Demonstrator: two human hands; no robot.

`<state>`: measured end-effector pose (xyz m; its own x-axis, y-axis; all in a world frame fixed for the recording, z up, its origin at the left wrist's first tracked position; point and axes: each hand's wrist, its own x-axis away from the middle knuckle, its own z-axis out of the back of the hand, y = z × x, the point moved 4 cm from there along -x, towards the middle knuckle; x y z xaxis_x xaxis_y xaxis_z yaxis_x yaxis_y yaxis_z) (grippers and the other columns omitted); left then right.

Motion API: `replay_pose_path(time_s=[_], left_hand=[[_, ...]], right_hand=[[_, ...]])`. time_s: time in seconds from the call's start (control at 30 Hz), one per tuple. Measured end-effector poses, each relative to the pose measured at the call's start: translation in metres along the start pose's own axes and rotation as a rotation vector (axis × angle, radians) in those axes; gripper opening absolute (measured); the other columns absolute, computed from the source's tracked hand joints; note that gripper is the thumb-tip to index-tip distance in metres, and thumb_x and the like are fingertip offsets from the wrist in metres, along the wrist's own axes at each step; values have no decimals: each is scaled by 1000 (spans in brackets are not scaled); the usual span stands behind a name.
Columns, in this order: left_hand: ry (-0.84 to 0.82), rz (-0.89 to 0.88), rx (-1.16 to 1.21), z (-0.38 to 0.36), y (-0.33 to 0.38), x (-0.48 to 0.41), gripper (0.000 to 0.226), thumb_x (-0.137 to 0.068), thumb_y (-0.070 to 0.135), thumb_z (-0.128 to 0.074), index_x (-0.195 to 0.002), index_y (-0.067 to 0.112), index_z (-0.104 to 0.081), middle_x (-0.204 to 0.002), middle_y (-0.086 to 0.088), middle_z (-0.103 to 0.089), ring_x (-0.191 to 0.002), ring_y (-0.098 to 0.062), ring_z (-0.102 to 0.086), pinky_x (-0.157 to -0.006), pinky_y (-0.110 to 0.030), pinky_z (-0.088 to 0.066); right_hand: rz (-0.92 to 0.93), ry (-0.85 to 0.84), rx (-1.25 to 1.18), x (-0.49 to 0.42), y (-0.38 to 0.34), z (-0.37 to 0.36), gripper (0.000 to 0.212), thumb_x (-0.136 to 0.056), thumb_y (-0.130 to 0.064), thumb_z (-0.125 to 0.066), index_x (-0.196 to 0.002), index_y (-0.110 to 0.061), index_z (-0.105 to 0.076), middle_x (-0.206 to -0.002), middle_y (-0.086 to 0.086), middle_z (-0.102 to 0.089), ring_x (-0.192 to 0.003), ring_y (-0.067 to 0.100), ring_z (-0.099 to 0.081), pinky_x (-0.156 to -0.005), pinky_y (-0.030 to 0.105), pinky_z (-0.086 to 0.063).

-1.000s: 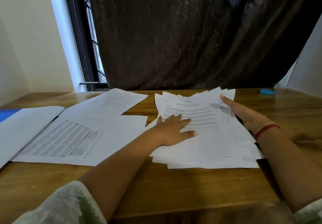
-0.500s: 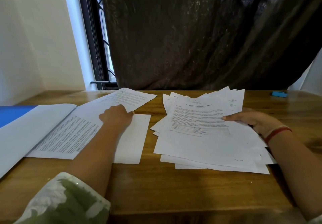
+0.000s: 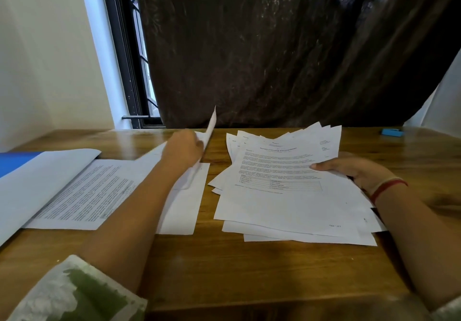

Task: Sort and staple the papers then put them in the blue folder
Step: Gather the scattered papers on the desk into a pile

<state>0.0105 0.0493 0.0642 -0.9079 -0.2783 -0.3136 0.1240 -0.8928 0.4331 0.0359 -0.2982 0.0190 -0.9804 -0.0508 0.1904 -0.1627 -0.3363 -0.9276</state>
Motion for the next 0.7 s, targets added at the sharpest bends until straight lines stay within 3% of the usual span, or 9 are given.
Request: replay_pose_path(time_s=[0.1, 0.17, 0.23, 0.3, 0.4, 0.5, 0.6, 0.7], left_hand=[[-88, -169, 399, 0, 51, 29, 20, -98, 23, -53, -91, 8, -64, -75, -3, -59, -54, -7, -52, -43, -11, -38], [-214, -210, 666, -13, 80, 52, 21, -98, 22, -55, -92, 5, -66, -76, -3, -63, -52, -7, -59, -43, -10, -42], [-380, -205, 817, -32, 99, 73, 17, -96, 21, -57, -97, 6, -66, -89, -5, -67, -60, -8, -67, -53, -16, -53], [-481, -307, 733, -49, 111, 90, 20, -97, 26, -56, -105, 11, -67, -110, -4, -66, -82, -13, -69, -74, -23, -58], [-369, -579, 283, -50, 112, 98, 28, -99, 33, -51, -116, 16, -66, -127, 1, -61, -108, -15, -60, -93, -24, -47], [-291, -591, 89, -47, 100, 89, 29, -97, 37, -52, -118, 22, -65, -128, 3, -60, -113, -15, -56, -100, -26, -42], [-451, -564, -5, -58, 88, 85, 46, -96, 51, -45, -134, 25, -53, -143, 5, -49, -130, -19, -44, -114, -46, -30], [-583, -636, -51, -73, 92, 96, 65, -93, 62, -35, -150, 30, -29, -159, 7, -21, -147, -18, -15, -119, -51, -4]], right_hand=[[-1, 7, -12, -1, 0, 0, 19, -86, -9, -70, -97, -23, -65, -95, 2, -71, -82, 29, -70, -60, 36, -52], [-8, 11, -1, 0, -1, -1, 18, -86, -10, -71, -96, -23, -65, -93, 2, -71, -80, 28, -70, -58, 35, -52], [-18, 20, 8, 0, 0, -1, 17, -85, -13, -72, -96, -24, -64, -94, 3, -71, -82, 30, -70, -60, 37, -53], [-23, 35, 9, 1, 0, -1, 17, -85, -17, -73, -96, -25, -63, -94, 3, -70, -82, 31, -70, -61, 38, -53], [-27, 36, 8, 0, -1, 0, 16, -85, -16, -73, -94, -25, -63, -85, 1, -73, -66, 25, -73, -55, 34, -53], [-35, 31, 12, -1, 0, 1, 17, -84, -16, -74, -95, -24, -64, -76, -3, -75, -69, 28, -73, -63, 38, -56], [-35, 30, -14, -1, 0, 0, 17, -83, -22, -74, -96, -26, -65, -88, 0, -75, -81, 33, -73, -80, 45, -57], [-20, -21, -79, 1, 1, -2, 21, -82, -33, -74, -99, -26, -66, -82, -5, -77, -71, 25, -74, -59, 32, -58]])
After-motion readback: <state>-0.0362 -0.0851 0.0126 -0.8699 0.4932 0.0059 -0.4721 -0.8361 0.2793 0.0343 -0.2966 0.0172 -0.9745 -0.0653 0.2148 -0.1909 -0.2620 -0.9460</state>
